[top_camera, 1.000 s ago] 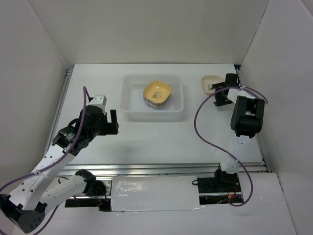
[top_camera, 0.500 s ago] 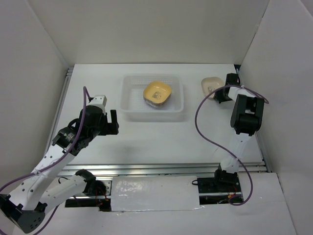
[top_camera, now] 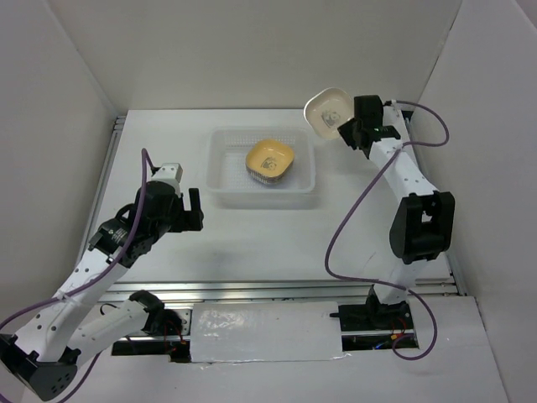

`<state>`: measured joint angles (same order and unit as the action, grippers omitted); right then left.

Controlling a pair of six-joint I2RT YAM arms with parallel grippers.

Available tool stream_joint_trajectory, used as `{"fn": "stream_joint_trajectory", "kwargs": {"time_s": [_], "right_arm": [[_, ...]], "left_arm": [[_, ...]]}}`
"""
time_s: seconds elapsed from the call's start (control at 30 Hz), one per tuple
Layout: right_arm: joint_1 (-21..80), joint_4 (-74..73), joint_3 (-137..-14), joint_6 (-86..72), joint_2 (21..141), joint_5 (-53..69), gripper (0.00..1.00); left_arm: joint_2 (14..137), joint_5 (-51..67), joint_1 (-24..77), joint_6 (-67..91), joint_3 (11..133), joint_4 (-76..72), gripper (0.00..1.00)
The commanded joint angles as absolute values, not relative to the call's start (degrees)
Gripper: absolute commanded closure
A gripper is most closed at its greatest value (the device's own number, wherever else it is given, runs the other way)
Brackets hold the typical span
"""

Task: Place the plates into the plastic bin on the countertop

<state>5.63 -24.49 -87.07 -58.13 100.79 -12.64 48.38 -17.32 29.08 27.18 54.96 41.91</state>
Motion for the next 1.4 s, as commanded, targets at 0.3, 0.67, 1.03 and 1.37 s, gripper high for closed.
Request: {"fn": "stream_joint_trajectory", "kwargs": {"time_s": [0.3,0.67,1.03,1.37], "right_arm": [[19.1,-26.6,-87.7,-54.9,99.4,-11.0,1.00],[25.2,-25.9,-85.2,-58.4,99.8,-10.5,0.35],[26.4,-30.1,-88.7,-51.4,87.9,-16.0,0.06],[33.0,-42.1,-72.1,-38.1,57.4,-28.2,0.00]], "left_arm": [[46.4,-21.1,29.3,28.6,55.0,40.8,0.01],[46.1,-21.4,29.3,28.7,55.0,41.1,0.01],[46.1,-23.6,29.3,29.3,55.8,42.0,0.01],[48.9,-35.0,28.9,30.8,65.0,48.5,0.01]]}}
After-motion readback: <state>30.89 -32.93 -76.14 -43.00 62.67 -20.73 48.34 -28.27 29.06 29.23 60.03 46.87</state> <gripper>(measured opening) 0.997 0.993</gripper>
